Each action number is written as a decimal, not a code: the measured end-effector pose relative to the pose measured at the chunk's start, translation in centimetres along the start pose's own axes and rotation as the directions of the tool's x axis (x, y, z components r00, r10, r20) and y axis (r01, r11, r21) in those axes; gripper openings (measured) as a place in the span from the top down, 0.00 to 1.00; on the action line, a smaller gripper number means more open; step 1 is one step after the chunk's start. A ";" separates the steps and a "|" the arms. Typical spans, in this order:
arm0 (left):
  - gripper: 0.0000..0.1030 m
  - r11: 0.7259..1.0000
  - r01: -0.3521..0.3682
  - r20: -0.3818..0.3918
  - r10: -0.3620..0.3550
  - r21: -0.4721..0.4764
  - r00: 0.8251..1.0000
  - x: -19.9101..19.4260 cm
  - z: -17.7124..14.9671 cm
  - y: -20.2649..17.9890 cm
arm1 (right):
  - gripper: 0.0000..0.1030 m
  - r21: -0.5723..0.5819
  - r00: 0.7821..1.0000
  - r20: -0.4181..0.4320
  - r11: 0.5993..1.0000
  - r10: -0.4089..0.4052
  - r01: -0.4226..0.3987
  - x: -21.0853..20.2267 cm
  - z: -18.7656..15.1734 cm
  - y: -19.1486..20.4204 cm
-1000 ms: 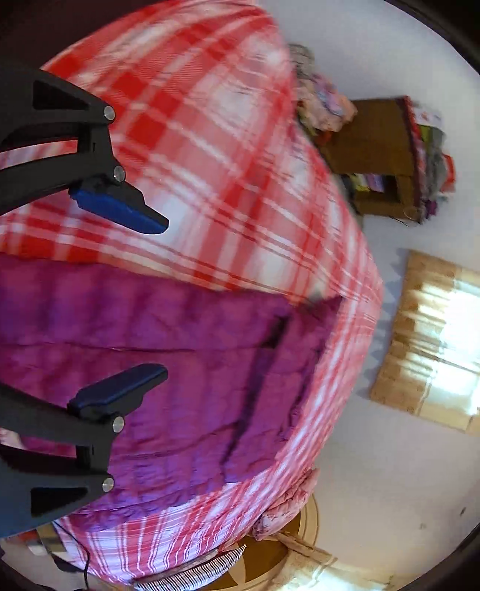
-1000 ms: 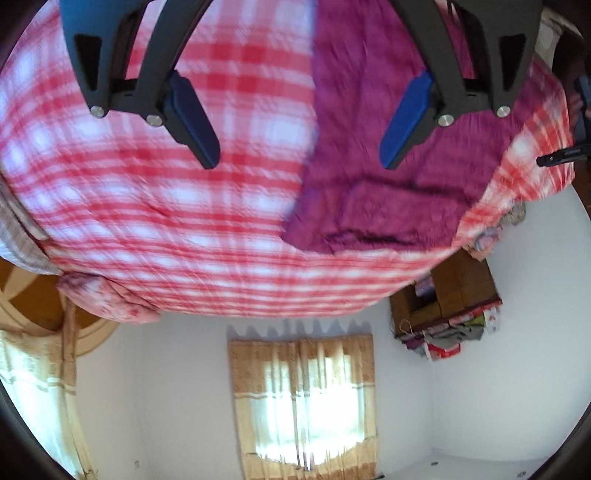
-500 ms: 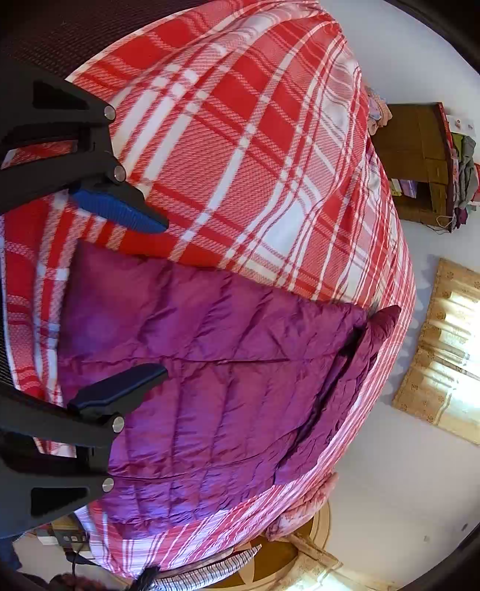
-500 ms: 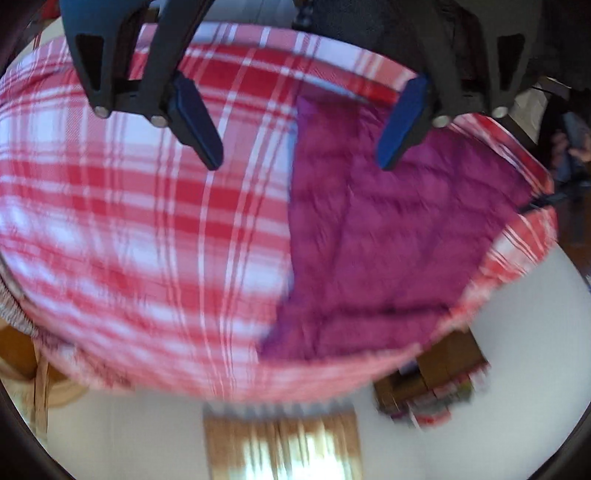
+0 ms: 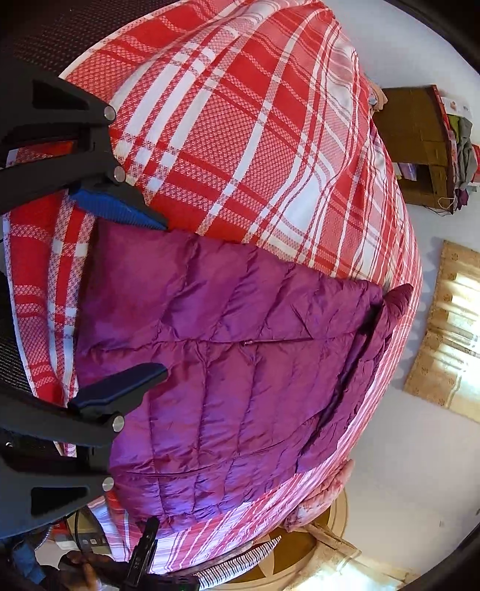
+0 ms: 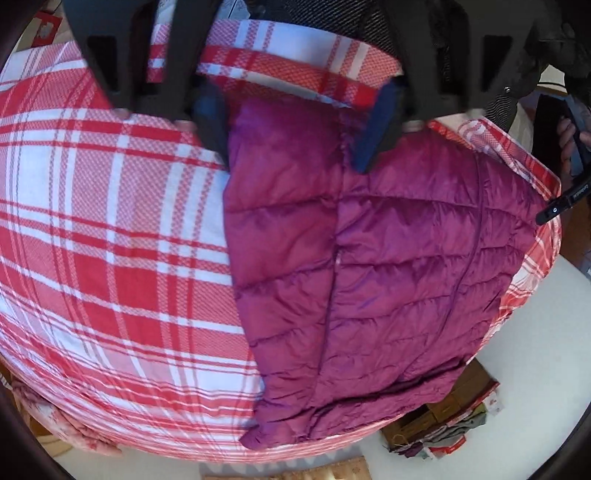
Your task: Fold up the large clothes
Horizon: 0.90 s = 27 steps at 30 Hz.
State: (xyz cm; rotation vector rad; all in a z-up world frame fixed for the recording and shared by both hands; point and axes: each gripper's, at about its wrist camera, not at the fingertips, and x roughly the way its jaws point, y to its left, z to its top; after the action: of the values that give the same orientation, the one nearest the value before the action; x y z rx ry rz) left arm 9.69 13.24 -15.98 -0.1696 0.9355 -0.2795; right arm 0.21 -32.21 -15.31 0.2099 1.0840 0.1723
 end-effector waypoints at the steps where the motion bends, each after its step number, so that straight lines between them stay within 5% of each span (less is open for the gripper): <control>1: 0.49 1.000 -0.005 0.000 0.005 0.005 1.000 0.0 0.0 0.0 | 0.70 0.008 1.000 -0.003 1.000 0.023 -0.023 -0.1 0.1 -0.1; 3: 0.60 1.000 -0.015 -0.007 0.015 0.002 1.000 0.1 0.0 0.4 | 0.80 0.014 0.999 0.006 0.998 0.054 -0.054 -0.1 0.1 0.2; 8: 0.60 0.999 -0.047 -0.011 0.047 0.027 0.999 0.3 0.0 0.0 | 0.82 -0.006 0.998 0.038 0.999 0.050 -0.050 -0.4 0.1 0.7; 17: 0.46 0.991 -0.093 0.000 0.094 0.101 0.996 0.9 -0.6 -1.4 | 0.68 0.105 0.994 0.020 0.988 0.111 -0.113 0.8 0.1 -0.7; 18: 0.50 0.990 -0.092 0.010 0.092 0.103 0.996 0.9 -0.6 -1.4 | 0.68 0.111 0.993 0.025 0.987 0.114 -0.116 0.8 0.0 -0.7; 19: 0.73 0.990 -0.089 0.024 0.087 0.111 0.996 0.8 -0.8 -1.5 | 0.68 0.109 0.993 0.028 0.987 0.115 -0.117 0.6 0.0 -0.8; 20: 0.85 0.991 -0.075 0.019 0.073 0.111 0.997 0.8 -0.8 -1.4 | 0.71 0.102 0.993 0.031 0.988 0.112 -0.114 0.5 0.0 -0.6; 22: 0.91 0.995 -0.039 0.031 0.036 0.096 0.999 0.5 -0.8 -1.5 | 0.81 0.087 0.992 0.046 0.988 0.120 -0.124 -0.2 0.0 -0.4; 27: 0.94 0.993 0.087 0.138 -0.097 0.079 0.986 -2.7 0.4 -2.0 | 0.85 0.074 0.974 0.135 0.978 0.183 -0.195 -3.2 0.7 0.1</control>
State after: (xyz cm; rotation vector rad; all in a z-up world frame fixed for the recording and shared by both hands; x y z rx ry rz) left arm 8.16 12.14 -13.17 -0.1638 0.7763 -0.3817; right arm -0.66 -32.91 -12.20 0.3982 0.9447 0.2792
